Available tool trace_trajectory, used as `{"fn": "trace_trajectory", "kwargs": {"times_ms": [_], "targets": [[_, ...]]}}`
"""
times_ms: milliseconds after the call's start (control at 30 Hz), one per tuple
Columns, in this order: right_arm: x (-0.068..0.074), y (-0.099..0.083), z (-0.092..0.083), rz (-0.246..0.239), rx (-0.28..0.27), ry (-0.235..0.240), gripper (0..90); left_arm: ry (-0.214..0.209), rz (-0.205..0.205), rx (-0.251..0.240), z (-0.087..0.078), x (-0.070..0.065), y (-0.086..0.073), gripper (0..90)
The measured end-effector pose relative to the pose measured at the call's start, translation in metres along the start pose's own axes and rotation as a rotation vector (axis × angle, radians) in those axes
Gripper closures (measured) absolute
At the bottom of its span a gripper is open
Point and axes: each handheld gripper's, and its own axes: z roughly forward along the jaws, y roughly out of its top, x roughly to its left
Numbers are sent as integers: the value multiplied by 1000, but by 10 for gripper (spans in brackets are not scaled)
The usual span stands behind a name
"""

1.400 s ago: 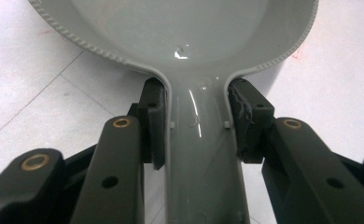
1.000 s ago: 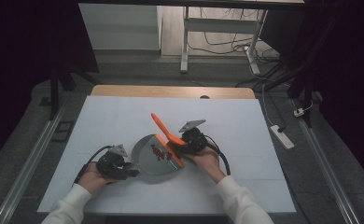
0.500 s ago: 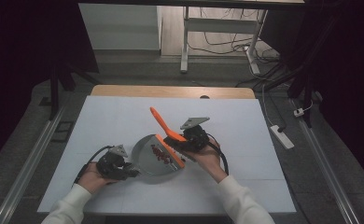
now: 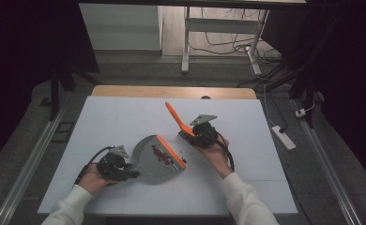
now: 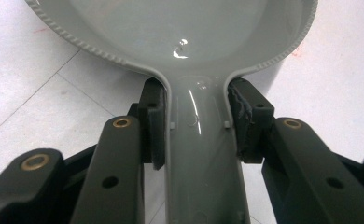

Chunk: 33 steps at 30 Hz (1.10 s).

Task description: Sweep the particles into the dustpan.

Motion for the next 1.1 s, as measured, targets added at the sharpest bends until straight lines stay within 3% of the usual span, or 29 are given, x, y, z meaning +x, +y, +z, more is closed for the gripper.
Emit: {"fn": "trace_trajectory", "kwargs": {"times_ms": [67,167,333,367,567,700,800,833,933,1000,1100], "targets": [[-7,3,5,30,-9,-5,706,1,0,1,0,0,0,619],[-14,10,16,24,-1,-33,706,1,-1,1,0,0,0,619],[-18,12,33,10,54,-16,706,-3,-2,0,0,1,0,619],[-18,12,33,21,45,3,706,-1,-2,0,0,1,0,619],[6,14,29,-59,89,35,704,-1,1,-1,0,0,0,618],[22,10,23,-73,80,108,704,-2,5,3,0,0,0,619],[26,7,18,-21,60,242,706,-1,3,2,0,0,0,618],[28,7,16,-15,50,259,706,-1,7,4,0,0,0,619],[29,9,8,-33,24,221,706,-2,7,6,0,0,0,619],[26,9,4,-13,5,194,706,-2,6,6,1,0,0,619],[22,7,4,-10,26,151,706,-2,2,4,1,0,0,619]]}}
